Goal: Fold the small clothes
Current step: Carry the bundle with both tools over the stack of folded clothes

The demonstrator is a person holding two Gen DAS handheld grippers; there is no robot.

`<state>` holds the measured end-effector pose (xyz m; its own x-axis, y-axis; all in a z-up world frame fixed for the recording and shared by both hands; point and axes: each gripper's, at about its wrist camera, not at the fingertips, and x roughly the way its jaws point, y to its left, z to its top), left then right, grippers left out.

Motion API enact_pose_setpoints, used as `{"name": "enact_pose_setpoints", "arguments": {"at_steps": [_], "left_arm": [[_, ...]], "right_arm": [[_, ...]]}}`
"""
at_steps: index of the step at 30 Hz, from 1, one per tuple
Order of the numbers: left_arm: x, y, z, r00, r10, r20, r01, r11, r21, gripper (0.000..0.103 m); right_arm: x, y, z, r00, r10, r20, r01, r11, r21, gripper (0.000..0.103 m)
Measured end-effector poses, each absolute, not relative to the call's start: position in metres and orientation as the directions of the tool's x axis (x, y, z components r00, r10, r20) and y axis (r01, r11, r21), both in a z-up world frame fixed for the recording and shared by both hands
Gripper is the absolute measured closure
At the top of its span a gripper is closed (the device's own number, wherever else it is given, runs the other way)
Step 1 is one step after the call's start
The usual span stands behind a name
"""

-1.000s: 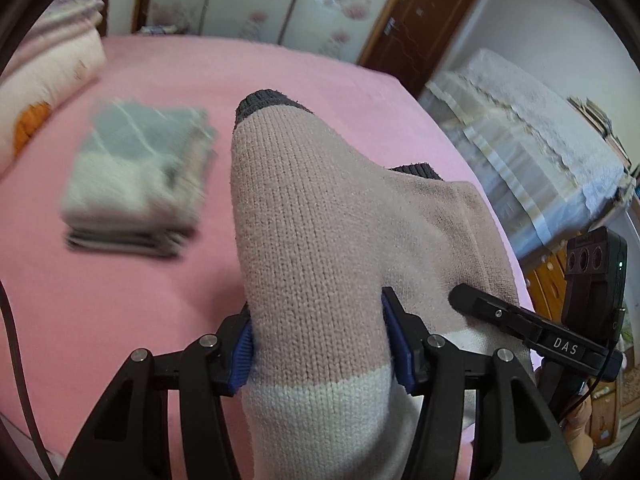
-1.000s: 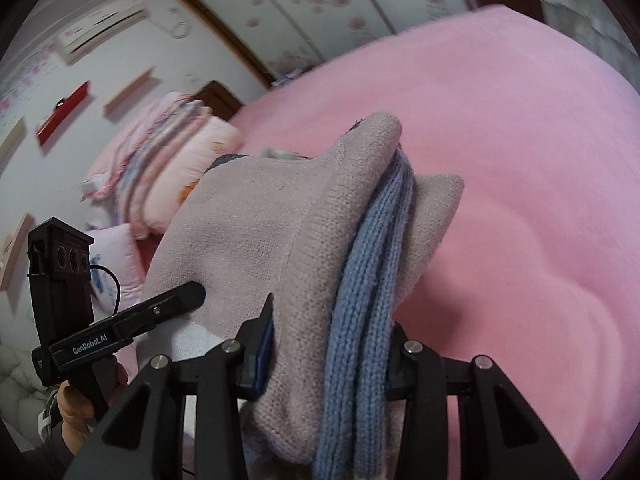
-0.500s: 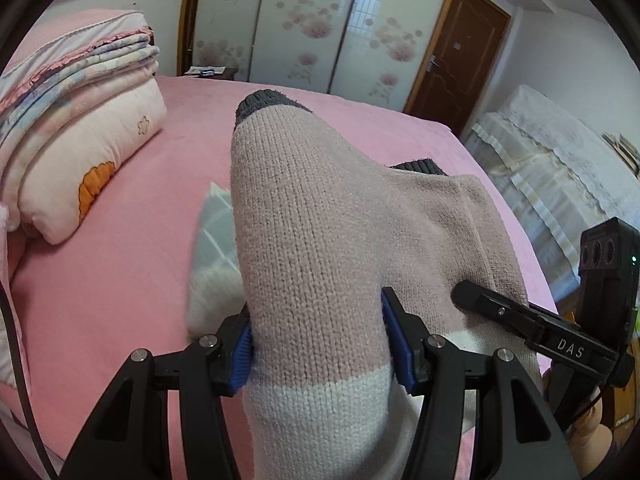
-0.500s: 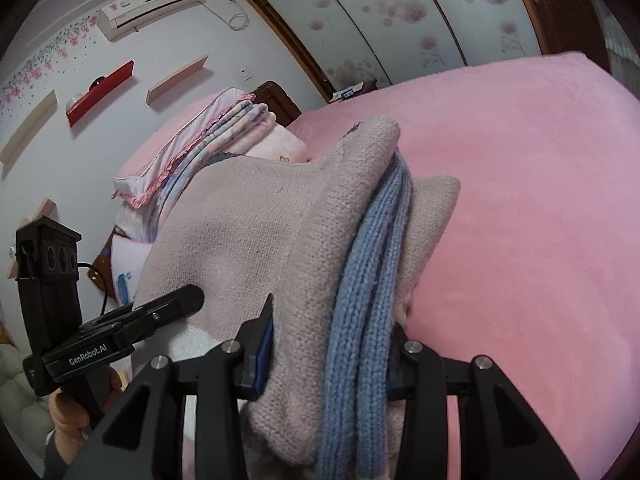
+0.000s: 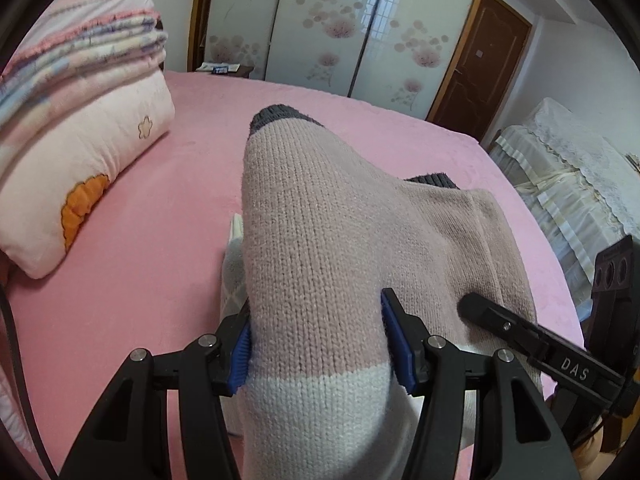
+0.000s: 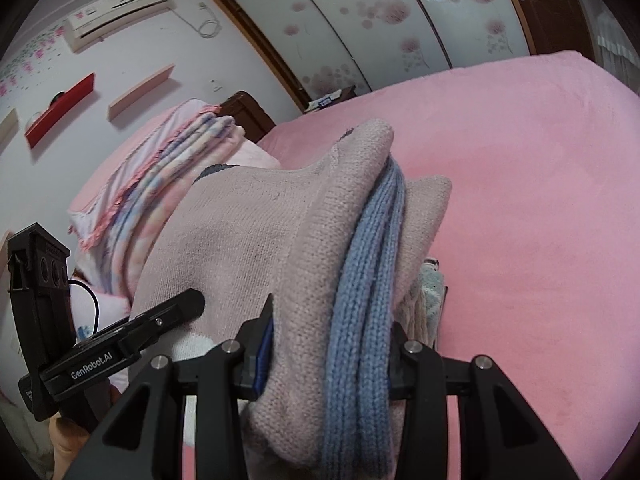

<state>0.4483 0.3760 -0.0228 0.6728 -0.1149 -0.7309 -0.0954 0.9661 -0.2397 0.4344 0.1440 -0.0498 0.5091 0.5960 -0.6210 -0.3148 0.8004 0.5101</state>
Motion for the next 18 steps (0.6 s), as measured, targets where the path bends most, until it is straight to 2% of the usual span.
{"name": "enact_pose_setpoints", "arguments": {"at_steps": [12, 14, 15, 16, 18], "left_arm": [[0.49, 0.412, -0.123, 0.617, -0.137, -0.775, -0.178, 0.935, -0.307, 0.046], [0.488, 0.414, -0.127, 0.629, -0.14, -0.765, -0.16, 0.939, -0.304, 0.041], [0.488, 0.415, -0.129, 0.631, -0.136, -0.763, -0.155, 0.943, -0.295, 0.035], [0.489, 0.417, -0.131, 0.635, -0.114, -0.764, -0.156, 0.95, -0.272, 0.025], [0.488, 0.421, -0.135, 0.641, -0.093, -0.762, -0.162, 0.954, -0.253, 0.015]], "right_arm": [[0.463, 0.164, -0.135, 0.464, 0.577, -0.672, -0.221, 0.81, 0.543, 0.063], [0.461, 0.163, -0.141, 0.469, 0.575, -0.67, -0.228, 0.812, 0.537, 0.062], [0.46, 0.163, -0.143, 0.471, 0.576, -0.669, -0.232, 0.812, 0.535, 0.061], [0.46, 0.162, -0.145, 0.47, 0.576, -0.668, -0.235, 0.812, 0.535, 0.06], [0.459, 0.16, -0.15, 0.464, 0.582, -0.668, -0.242, 0.808, 0.537, 0.057]]}}
